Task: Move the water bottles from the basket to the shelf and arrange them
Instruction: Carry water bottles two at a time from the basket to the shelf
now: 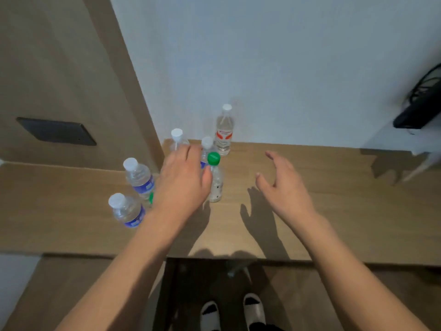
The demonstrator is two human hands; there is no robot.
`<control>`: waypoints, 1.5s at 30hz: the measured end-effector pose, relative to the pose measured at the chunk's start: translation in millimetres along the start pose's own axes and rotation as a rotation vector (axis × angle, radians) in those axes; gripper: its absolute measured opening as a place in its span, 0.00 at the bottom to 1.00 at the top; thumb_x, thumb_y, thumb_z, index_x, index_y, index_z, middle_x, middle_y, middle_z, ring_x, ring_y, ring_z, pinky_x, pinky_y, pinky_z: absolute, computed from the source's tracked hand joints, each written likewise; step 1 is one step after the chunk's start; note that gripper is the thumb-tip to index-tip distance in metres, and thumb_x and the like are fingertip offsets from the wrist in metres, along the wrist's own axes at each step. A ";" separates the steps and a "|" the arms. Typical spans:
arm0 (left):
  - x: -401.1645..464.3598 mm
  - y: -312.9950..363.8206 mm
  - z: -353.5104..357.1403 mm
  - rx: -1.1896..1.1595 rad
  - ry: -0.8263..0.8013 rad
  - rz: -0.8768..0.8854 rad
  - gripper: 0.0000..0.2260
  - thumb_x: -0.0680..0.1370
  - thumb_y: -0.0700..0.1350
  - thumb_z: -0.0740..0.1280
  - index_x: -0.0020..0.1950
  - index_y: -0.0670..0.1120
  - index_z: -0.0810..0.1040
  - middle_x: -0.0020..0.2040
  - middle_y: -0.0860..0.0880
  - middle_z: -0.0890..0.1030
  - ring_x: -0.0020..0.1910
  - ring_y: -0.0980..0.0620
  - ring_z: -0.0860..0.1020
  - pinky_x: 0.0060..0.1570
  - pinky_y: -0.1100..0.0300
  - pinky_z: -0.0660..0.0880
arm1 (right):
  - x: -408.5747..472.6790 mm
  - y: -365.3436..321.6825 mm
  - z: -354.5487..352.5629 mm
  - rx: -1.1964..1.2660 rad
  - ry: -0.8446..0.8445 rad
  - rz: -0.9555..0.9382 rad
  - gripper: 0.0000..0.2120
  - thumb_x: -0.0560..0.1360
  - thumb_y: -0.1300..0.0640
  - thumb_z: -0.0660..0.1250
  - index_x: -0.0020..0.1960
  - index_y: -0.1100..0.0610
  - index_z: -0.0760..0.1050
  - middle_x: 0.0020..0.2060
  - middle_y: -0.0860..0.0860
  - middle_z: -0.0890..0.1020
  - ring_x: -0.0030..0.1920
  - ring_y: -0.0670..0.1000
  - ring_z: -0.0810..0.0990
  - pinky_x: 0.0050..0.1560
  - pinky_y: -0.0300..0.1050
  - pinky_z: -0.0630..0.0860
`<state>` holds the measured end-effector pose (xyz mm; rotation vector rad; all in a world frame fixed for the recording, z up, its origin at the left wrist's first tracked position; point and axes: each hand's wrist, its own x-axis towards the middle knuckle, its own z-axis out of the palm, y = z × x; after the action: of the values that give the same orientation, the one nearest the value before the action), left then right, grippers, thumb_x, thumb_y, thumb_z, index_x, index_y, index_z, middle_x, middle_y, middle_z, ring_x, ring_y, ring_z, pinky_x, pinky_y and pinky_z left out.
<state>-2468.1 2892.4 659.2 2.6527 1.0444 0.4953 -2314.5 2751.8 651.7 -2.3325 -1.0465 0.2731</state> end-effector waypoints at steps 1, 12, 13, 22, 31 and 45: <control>1.5 14.8 5.1 -0.006 -0.006 0.059 0.18 0.77 0.46 0.62 0.65 0.40 0.73 0.58 0.40 0.77 0.57 0.39 0.75 0.58 0.46 0.72 | -9.4 8.7 -10.9 -0.012 0.022 0.024 0.28 0.80 0.53 0.63 0.77 0.55 0.60 0.74 0.51 0.66 0.74 0.49 0.64 0.72 0.43 0.58; -39.6 255.8 69.9 -0.069 -0.112 0.644 0.20 0.80 0.48 0.62 0.69 0.41 0.72 0.66 0.41 0.75 0.66 0.43 0.72 0.68 0.47 0.69 | -160.8 161.8 -152.4 -0.009 0.352 0.443 0.28 0.80 0.50 0.62 0.77 0.52 0.59 0.75 0.49 0.64 0.74 0.49 0.64 0.73 0.43 0.58; -50.8 285.3 77.2 -0.073 -0.124 0.695 0.20 0.80 0.48 0.61 0.70 0.41 0.72 0.66 0.42 0.75 0.66 0.43 0.72 0.69 0.48 0.68 | -182.6 180.6 -166.8 -0.013 0.377 0.486 0.28 0.79 0.50 0.63 0.77 0.52 0.59 0.75 0.49 0.65 0.71 0.51 0.68 0.73 0.44 0.60; -185.8 545.0 144.7 -0.211 -0.225 1.047 0.19 0.80 0.49 0.61 0.69 0.43 0.71 0.66 0.43 0.74 0.66 0.44 0.72 0.69 0.50 0.68 | -385.7 343.8 -286.8 -0.087 0.622 0.748 0.26 0.78 0.52 0.64 0.75 0.56 0.65 0.72 0.52 0.69 0.73 0.49 0.66 0.73 0.41 0.59; -270.7 727.6 188.0 -0.293 -0.347 1.217 0.19 0.81 0.49 0.63 0.71 0.45 0.70 0.68 0.46 0.73 0.67 0.47 0.72 0.67 0.49 0.70 | -496.7 459.7 -378.3 -0.067 0.711 0.919 0.27 0.80 0.50 0.63 0.76 0.53 0.61 0.74 0.50 0.66 0.73 0.49 0.64 0.70 0.38 0.56; -287.3 1070.2 322.5 -0.379 -0.389 1.309 0.18 0.82 0.50 0.61 0.71 0.46 0.70 0.68 0.48 0.74 0.67 0.51 0.71 0.68 0.53 0.70 | -544.0 717.6 -576.8 -0.142 0.778 0.964 0.24 0.79 0.52 0.64 0.73 0.53 0.65 0.68 0.49 0.72 0.68 0.47 0.69 0.63 0.34 0.60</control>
<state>-1884.4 1896.9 672.8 2.5385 -0.9057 0.2866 -2005.2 1729.0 693.3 -2.5341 0.4637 -0.3596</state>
